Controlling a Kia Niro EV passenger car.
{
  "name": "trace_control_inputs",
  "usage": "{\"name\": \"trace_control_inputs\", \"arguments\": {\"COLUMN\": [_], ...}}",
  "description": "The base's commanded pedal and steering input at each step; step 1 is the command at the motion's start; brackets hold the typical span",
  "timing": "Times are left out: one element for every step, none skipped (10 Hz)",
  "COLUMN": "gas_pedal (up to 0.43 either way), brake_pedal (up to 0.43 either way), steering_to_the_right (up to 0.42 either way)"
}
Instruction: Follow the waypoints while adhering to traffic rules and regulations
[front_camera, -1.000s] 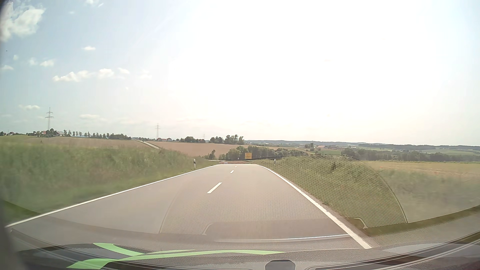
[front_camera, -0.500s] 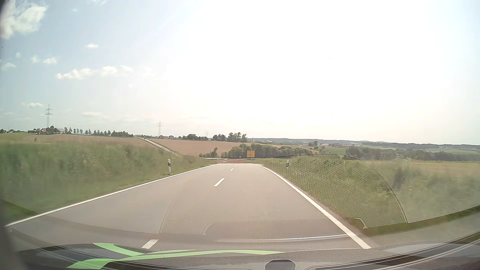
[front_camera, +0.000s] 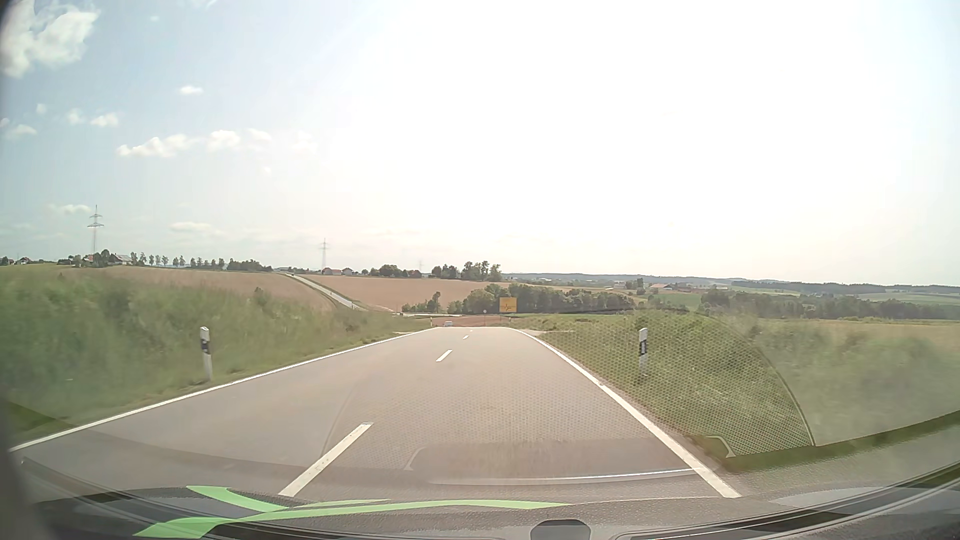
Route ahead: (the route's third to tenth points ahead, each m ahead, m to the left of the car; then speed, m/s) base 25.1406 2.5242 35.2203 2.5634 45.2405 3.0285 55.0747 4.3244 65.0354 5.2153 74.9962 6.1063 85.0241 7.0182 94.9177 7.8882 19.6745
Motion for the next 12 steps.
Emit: {"name": "trace_control_inputs", "arguments": {"gas_pedal": [0.000,0.000,0.000,0.000,0.000,0.000,0.000,0.000,0.000,0.000,0.000,0.000], "brake_pedal": [0.000,0.000,0.000,0.000,0.000,0.000,0.000,0.000,0.000,0.000,0.000,0.000], "steering_to_the_right": [-0.008,-0.008,-0.008,-0.008,-0.008,-0.008,-0.008,-0.008,-0.008,-0.009,-0.010,-0.011]}}
